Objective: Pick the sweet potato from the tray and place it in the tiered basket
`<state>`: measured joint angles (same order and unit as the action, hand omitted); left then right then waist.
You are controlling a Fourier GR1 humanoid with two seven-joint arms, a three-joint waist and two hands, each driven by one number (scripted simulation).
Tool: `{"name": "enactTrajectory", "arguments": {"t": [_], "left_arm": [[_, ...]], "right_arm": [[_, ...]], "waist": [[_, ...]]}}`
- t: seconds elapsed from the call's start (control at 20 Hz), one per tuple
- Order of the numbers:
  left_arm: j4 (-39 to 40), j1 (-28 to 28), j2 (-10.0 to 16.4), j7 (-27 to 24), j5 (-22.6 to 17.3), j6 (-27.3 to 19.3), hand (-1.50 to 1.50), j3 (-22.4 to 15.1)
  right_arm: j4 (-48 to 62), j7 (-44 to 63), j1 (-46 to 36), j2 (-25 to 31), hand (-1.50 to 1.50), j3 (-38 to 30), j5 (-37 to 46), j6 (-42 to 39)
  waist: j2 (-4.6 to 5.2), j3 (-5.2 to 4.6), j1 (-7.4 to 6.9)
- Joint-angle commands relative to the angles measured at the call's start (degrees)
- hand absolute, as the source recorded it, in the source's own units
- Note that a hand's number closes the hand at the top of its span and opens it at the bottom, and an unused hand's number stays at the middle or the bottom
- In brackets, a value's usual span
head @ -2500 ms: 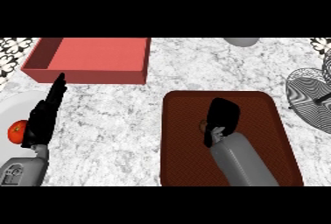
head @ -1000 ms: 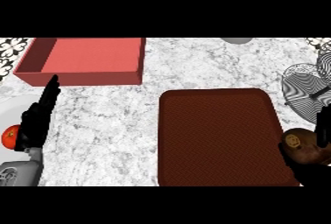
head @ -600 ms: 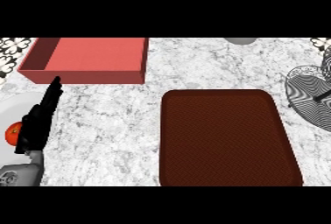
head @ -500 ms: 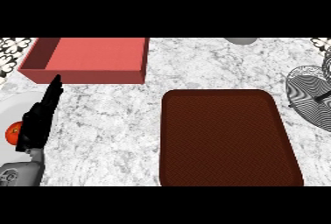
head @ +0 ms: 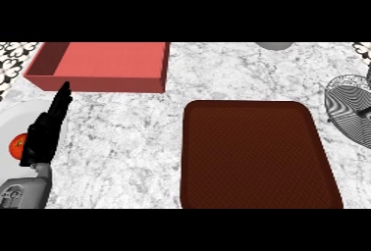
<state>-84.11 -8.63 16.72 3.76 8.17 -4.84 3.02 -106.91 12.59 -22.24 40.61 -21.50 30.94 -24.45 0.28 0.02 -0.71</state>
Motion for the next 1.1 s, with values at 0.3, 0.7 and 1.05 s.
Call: {"name": "enactTrajectory", "arguments": {"t": [0.3,0.7,1.05], "left_arm": [[2.46,0.0,-1.7,-2.57,1.98,-0.95,0.0,-0.01],[-1.34,2.08,0.5,-0.82,-0.54,2.76,0.0,2.51],[-0.33,-1.36,-3.91,1.93,3.59,-1.03,0.0,-1.18]], "right_arm": [[28.34,-17.5,-7.28,7.71,1.5,2.6,12.39,11.46],[44.64,-29.9,-11.05,9.16,1.5,2.46,10.14,10.52],[56.57,-30.17,-13.73,5.44,1.5,3.61,9.4,7.69]], "waist": [[0.04,-0.03,-0.22],[-0.12,-0.01,-0.19],[0.07,0.02,-0.29]]}}
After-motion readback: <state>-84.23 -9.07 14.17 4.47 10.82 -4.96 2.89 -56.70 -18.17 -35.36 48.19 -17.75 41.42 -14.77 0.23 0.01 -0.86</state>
